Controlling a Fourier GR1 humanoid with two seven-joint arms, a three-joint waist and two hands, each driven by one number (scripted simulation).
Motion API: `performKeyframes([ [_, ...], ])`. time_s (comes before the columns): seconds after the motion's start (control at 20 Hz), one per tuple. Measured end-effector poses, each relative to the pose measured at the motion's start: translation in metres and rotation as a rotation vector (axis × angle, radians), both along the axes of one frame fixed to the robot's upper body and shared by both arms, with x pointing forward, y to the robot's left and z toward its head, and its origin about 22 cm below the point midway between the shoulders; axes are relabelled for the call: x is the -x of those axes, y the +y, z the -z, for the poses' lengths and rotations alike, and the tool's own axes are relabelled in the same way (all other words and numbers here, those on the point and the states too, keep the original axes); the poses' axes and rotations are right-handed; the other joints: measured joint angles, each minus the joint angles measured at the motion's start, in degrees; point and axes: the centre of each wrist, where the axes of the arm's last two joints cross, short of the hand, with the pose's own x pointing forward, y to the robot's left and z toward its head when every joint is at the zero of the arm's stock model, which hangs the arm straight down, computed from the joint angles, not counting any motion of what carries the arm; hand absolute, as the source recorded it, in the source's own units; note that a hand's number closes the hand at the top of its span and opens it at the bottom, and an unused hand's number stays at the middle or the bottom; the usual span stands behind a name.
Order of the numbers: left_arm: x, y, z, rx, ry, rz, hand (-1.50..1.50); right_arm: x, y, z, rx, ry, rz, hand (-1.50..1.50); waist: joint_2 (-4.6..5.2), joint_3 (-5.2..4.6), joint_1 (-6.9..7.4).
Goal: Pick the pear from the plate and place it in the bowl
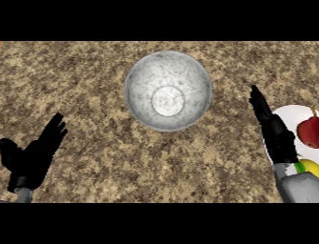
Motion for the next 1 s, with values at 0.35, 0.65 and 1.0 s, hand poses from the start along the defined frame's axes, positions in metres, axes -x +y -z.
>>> performKeyframes([
  [0.35,-0.029,-0.028,-0.033,-0.052,-0.205,0.044,0.00,0.001,-0.065,0.000,0.142,0.160,0.209,1.50,-1.66,-1.41,0.50],
  [0.65,-0.031,-0.052,-0.037,-0.039,-0.273,0.057,0.00,0.006,-0.089,0.000,0.130,-0.079,0.663,-1.50,-2.40,-1.22,-0.66],
  [1.0,-0.040,-0.072,-0.042,-0.042,-0.299,0.083,0.00,0.026,-0.079,-0.020,0.172,-0.297,0.817,-1.50,-2.43,-1.31,0.52],
])
